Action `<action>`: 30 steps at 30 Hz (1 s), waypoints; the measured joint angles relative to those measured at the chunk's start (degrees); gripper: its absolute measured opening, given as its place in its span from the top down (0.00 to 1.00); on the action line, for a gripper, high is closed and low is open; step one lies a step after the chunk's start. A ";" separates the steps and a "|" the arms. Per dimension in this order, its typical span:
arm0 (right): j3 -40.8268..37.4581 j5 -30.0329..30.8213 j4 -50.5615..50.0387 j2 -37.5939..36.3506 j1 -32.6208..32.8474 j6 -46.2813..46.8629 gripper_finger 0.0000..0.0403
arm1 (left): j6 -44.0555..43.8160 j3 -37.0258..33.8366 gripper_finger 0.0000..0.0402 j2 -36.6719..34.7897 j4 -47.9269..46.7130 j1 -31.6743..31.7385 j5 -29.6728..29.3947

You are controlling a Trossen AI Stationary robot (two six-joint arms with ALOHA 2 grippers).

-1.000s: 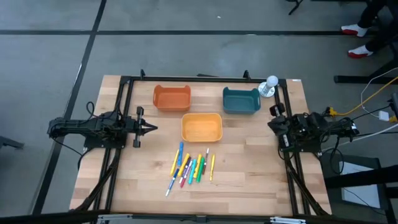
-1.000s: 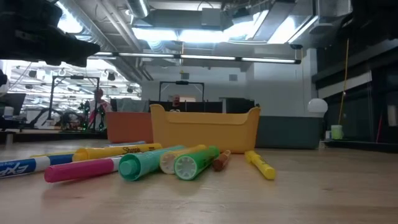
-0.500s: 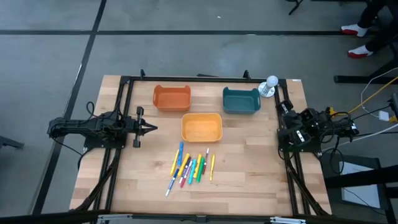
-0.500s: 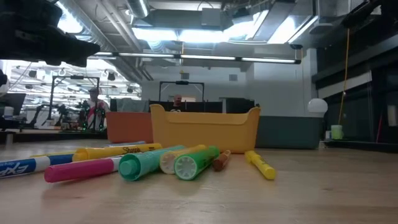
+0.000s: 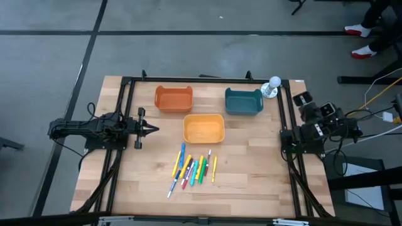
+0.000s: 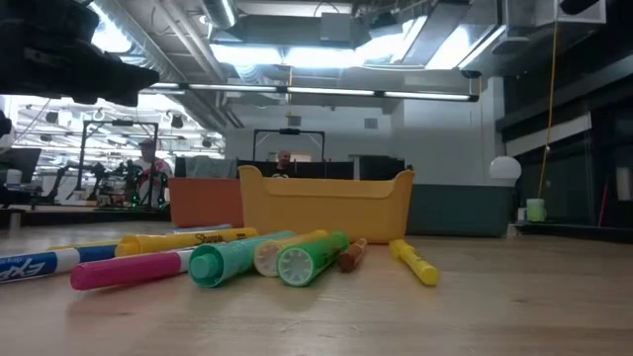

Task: Pick & Place Markers
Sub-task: Put the right yellow small highlighter pen into the yellow bin

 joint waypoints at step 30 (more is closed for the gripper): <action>31.86 0.44 -20.77 25.62 0.00 -1.87 0.95 | 0.00 0.00 0.98 0.02 0.00 0.00 -0.01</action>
